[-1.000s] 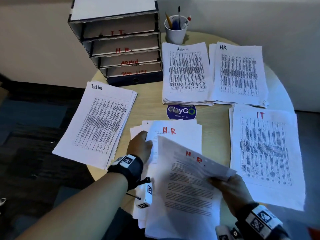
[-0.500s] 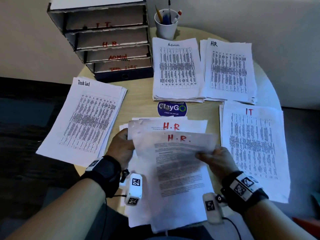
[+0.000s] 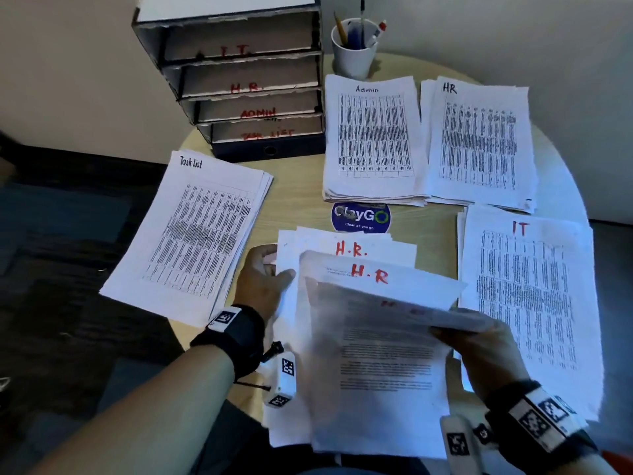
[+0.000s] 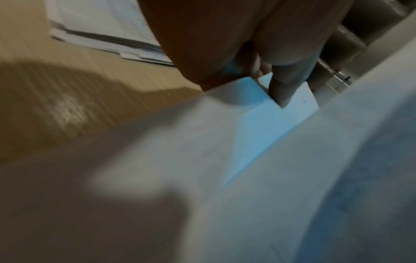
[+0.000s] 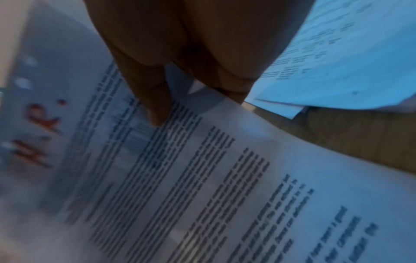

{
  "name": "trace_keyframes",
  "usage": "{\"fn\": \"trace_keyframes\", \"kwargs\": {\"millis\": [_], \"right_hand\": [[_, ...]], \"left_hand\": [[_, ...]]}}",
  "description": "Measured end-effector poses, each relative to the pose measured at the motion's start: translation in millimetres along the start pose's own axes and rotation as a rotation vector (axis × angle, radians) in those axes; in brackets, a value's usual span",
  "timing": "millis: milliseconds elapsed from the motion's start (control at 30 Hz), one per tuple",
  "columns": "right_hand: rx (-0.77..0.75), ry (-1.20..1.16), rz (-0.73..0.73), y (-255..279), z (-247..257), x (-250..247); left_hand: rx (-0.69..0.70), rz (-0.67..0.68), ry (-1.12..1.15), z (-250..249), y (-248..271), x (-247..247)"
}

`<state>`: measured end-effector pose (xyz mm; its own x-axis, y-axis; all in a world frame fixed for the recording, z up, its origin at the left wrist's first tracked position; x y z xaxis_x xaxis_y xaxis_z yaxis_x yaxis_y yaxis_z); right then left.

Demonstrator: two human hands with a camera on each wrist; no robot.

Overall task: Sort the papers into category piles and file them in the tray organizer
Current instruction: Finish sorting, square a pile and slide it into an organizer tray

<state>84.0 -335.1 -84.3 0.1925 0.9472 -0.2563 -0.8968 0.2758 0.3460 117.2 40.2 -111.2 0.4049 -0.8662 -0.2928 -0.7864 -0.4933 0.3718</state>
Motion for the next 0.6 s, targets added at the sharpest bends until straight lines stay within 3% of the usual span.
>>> {"fn": "trace_keyframes", "kwargs": {"millis": [67, 167, 333, 600], "right_hand": [[-0.018, -0.107, 0.083, 3, 5, 7], [-0.074, -0.062, 0.176, 6, 9, 14], [0.134, -0.307, 0.282, 2, -3, 32], [0.338, -0.357, 0.345, -11, -7, 55]], "left_hand": [[0.016, 0.011, -0.001, 0, -3, 2], [-0.070, 0.034, 0.117, 4, -1, 7], [-0.176, 0.289, 0.316, -1, 16, 25], [-0.304, 0.603, 0.427, 11, 28, 29]]}}
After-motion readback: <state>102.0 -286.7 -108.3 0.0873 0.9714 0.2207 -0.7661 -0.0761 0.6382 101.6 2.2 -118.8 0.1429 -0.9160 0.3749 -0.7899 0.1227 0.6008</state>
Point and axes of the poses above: each hand's wrist, its own y-axis away from the middle knuckle, its own x-axis out of the palm, z = x × y, the point moved 9 cm from there along -y, towards the middle knuckle, and after that the axes turned 8 degrees about -z, right-handed, at the moved point
